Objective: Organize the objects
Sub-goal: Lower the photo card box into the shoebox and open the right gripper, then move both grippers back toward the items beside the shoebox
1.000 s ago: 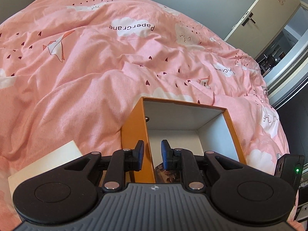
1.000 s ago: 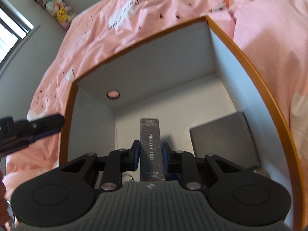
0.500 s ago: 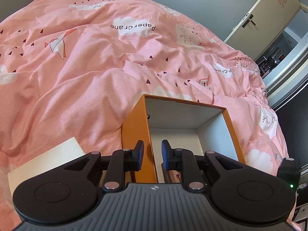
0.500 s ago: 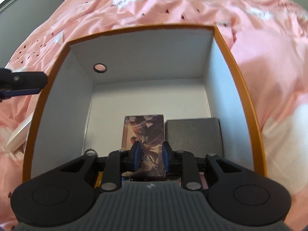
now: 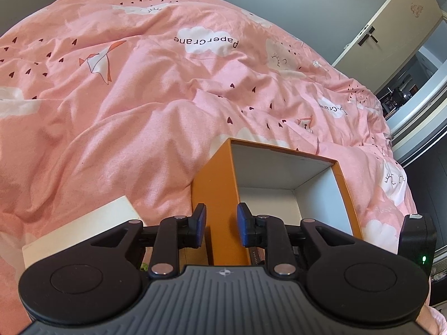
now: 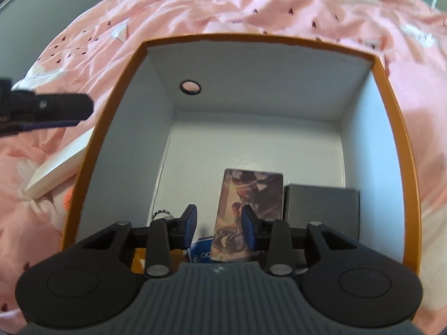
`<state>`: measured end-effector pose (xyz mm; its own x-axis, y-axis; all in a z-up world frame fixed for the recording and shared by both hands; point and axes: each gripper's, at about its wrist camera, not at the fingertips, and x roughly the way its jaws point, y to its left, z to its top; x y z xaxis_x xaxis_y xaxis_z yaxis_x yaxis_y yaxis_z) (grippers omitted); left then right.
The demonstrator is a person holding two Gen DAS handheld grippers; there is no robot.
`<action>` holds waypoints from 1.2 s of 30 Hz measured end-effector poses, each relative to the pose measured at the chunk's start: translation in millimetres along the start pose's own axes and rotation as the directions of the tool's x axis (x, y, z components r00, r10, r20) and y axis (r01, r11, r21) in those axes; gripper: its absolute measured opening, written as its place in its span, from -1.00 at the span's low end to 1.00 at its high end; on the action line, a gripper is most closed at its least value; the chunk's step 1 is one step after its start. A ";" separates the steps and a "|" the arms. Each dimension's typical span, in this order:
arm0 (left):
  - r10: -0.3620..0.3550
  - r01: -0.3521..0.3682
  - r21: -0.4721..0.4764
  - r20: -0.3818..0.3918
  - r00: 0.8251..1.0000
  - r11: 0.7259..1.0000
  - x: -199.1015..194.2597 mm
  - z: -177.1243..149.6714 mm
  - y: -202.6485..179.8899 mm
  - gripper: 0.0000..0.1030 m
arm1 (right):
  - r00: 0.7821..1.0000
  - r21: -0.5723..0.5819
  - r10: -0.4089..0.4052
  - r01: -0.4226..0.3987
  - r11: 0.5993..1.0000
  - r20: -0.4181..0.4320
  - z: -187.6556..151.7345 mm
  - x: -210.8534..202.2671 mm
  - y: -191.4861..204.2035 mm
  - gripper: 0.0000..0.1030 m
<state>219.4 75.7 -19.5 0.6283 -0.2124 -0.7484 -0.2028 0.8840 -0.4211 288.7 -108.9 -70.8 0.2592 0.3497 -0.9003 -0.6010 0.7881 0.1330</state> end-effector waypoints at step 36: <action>0.015 -0.016 -0.019 -0.014 1.000 1.000 -12.5 -12.3 16.2 -0.39 | 0.997 -0.478 -0.072 0.055 0.876 -0.019 28.2 27.0 21.6 0.00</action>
<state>199.1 87.5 -23.2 0.6143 -0.2049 -0.7620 -0.2266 0.8792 -0.4190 304.1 -68.1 -80.6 0.2878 0.2820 -0.9152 -0.8742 0.4676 -0.1309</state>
